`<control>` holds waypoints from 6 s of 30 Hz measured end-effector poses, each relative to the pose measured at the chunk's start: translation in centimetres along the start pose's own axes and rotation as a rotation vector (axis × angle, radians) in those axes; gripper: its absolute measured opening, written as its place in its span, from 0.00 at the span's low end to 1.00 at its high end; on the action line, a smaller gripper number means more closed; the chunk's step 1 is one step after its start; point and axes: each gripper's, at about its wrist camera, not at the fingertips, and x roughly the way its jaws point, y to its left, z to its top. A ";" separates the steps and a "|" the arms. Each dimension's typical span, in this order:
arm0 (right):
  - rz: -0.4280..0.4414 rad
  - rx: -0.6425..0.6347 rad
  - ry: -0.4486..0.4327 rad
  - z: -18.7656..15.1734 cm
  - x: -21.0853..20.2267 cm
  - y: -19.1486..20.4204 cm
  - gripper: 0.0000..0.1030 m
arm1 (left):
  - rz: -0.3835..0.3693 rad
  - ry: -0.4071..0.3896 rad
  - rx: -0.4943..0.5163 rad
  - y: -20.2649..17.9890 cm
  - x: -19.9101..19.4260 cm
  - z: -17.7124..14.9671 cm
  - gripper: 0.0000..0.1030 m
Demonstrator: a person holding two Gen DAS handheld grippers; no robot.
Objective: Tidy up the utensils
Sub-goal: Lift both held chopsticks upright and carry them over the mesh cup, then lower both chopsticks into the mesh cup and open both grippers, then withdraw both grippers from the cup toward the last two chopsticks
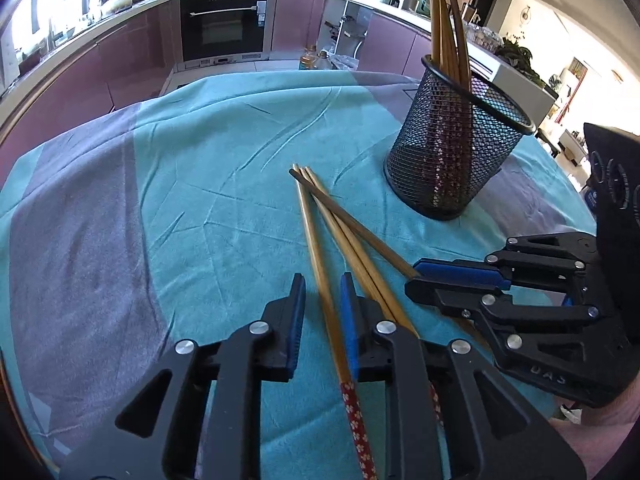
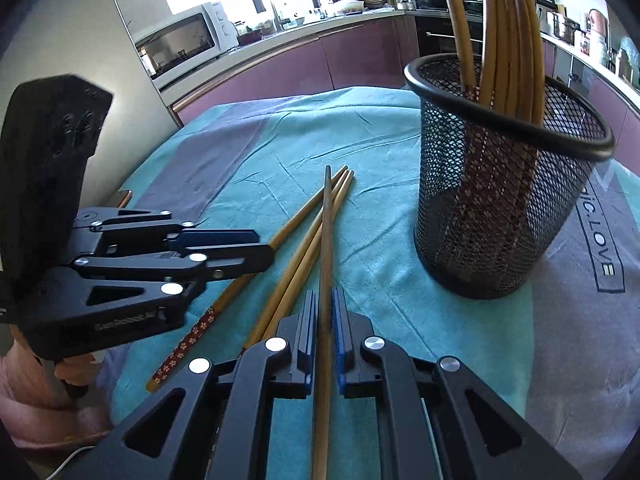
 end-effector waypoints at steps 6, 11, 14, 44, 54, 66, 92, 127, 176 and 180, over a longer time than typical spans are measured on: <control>-0.005 0.000 -0.003 0.4 0.2 -0.4 0.06 | 0.026 0.001 -0.005 -0.2 0.9 1.3 0.09; 0.011 0.008 -0.037 0.2 -1.1 -0.7 0.06 | 0.013 -0.030 -0.021 -0.1 -0.1 1.0 0.07; 0.015 0.006 -0.071 0.4 -2.3 -0.9 0.06 | 0.000 -0.057 -0.025 -0.1 -1.4 0.9 0.07; -0.021 0.019 -0.410 3.2 -14.9 -4.1 0.06 | -0.237 -0.385 0.013 -3.0 -15.7 5.6 0.07; -0.053 -0.013 -0.499 5.2 -18.0 -4.1 0.06 | -0.249 -0.472 0.036 -4.6 -18.0 9.1 0.07; -0.060 0.020 -0.561 7.2 -18.8 -5.5 0.06 | -0.225 -0.538 0.055 -6.6 -18.6 11.8 0.07; -0.065 0.091 -0.285 7.1 -10.1 -7.9 0.07 | -0.145 -0.242 0.137 -7.2 -9.1 12.7 0.07; 0.059 -0.055 -0.273 2.3 -11.1 -1.8 0.35 | 0.013 -0.383 0.020 -1.5 -12.7 4.4 0.62; -0.040 -0.003 -0.020 -2.8 -2.7 -0.1 0.33 | 0.113 -0.192 0.000 -0.5 -7.4 -3.2 0.71; -0.046 0.009 -0.021 -2.8 -2.9 -0.7 0.33 | 0.089 -0.155 0.022 -1.2 -6.3 -3.0 0.66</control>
